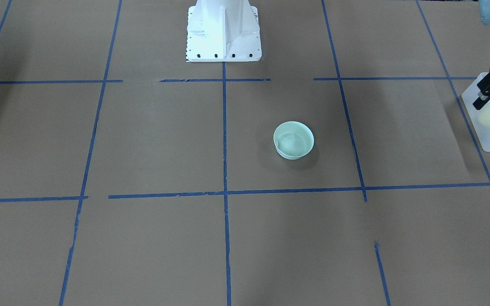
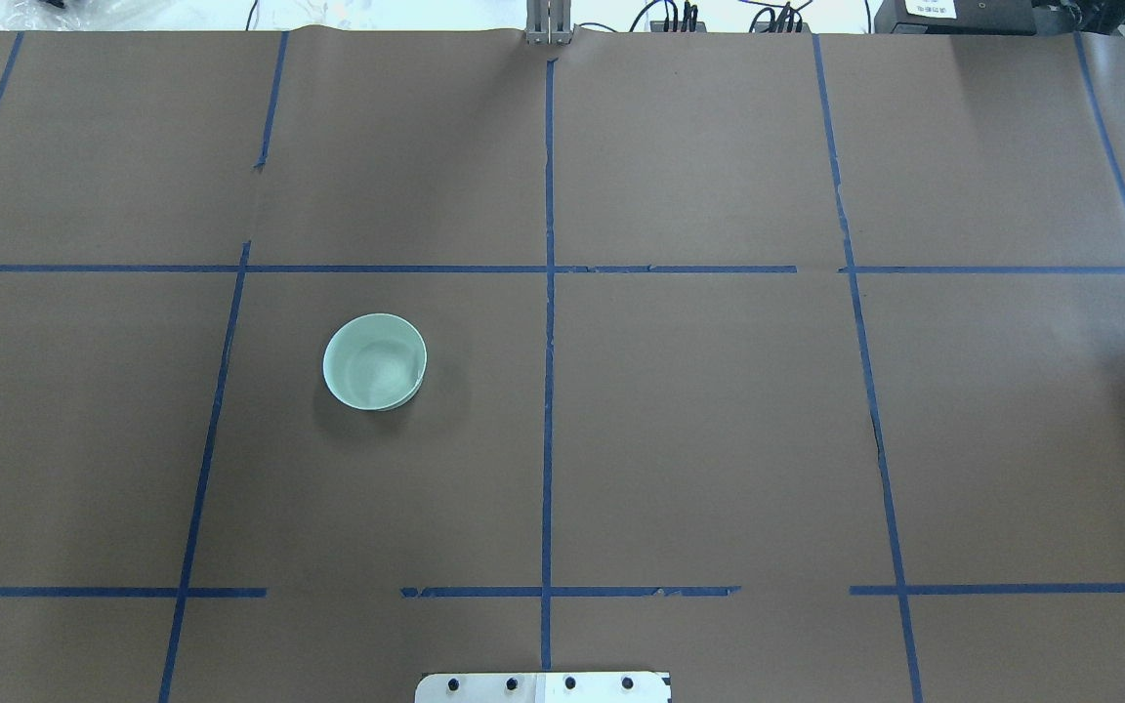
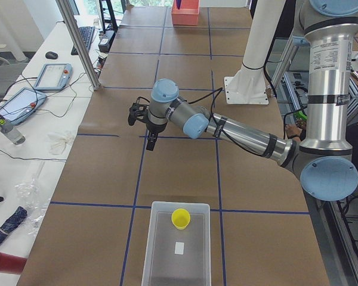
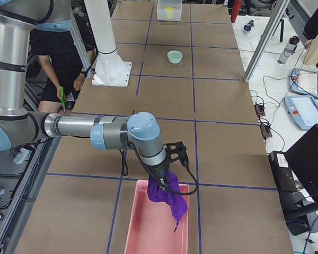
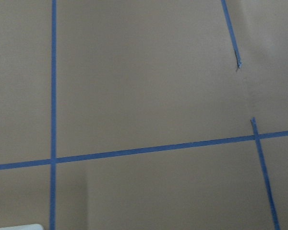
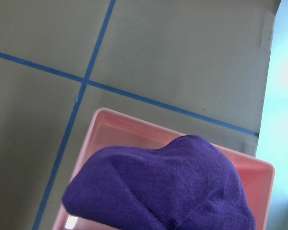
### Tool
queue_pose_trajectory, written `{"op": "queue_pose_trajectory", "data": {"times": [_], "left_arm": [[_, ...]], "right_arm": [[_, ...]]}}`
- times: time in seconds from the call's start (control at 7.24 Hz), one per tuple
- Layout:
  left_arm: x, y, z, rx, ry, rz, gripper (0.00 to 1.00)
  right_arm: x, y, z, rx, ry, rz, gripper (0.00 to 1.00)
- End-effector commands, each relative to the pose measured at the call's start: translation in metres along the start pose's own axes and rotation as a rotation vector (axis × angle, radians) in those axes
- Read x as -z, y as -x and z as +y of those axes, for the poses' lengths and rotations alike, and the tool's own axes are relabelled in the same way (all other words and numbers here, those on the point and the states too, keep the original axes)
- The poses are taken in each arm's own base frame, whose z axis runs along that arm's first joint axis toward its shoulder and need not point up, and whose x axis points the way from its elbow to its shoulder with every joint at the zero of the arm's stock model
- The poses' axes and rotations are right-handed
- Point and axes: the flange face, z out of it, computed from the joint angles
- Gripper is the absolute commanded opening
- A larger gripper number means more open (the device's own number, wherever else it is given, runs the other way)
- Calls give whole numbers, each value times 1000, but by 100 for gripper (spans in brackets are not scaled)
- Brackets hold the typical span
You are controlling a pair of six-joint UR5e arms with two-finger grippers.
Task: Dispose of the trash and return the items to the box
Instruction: 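Release the cloth into the pink tray while the left gripper reaches the bowl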
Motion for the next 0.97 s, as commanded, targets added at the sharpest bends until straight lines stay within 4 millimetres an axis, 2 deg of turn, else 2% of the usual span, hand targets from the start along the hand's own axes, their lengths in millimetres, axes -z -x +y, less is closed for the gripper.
{"op": "queue_pose_trajectory", "data": {"times": [0.0, 0.14, 0.28, 0.41, 0.55, 0.69, 0.83], "left_arm": [[-37, -43, 10, 67, 33, 67, 100], [-49, -57, 16, 82, 53, 84, 100], [-62, -82, 19, 103, 56, 92, 100], [-76, -106, 26, 120, 48, 97, 100], [-84, -129, 27, 147, 63, 122, 100], [-93, -154, 32, 181, 87, 140, 100], [-111, -186, 42, 210, 77, 131, 100]], "right_arm": [[-52, -33, 30, -20, 65, -24, 0], [-62, -39, 35, -22, 70, -25, 72], [-64, -41, 36, -42, 63, -32, 100], [-56, -40, 19, -48, 48, -29, 100], [-47, -36, 3, -126, 32, -59, 100], [-39, -29, -18, -248, 22, -134, 100], [-36, -19, -31, -254, 9, -172, 100]]}}
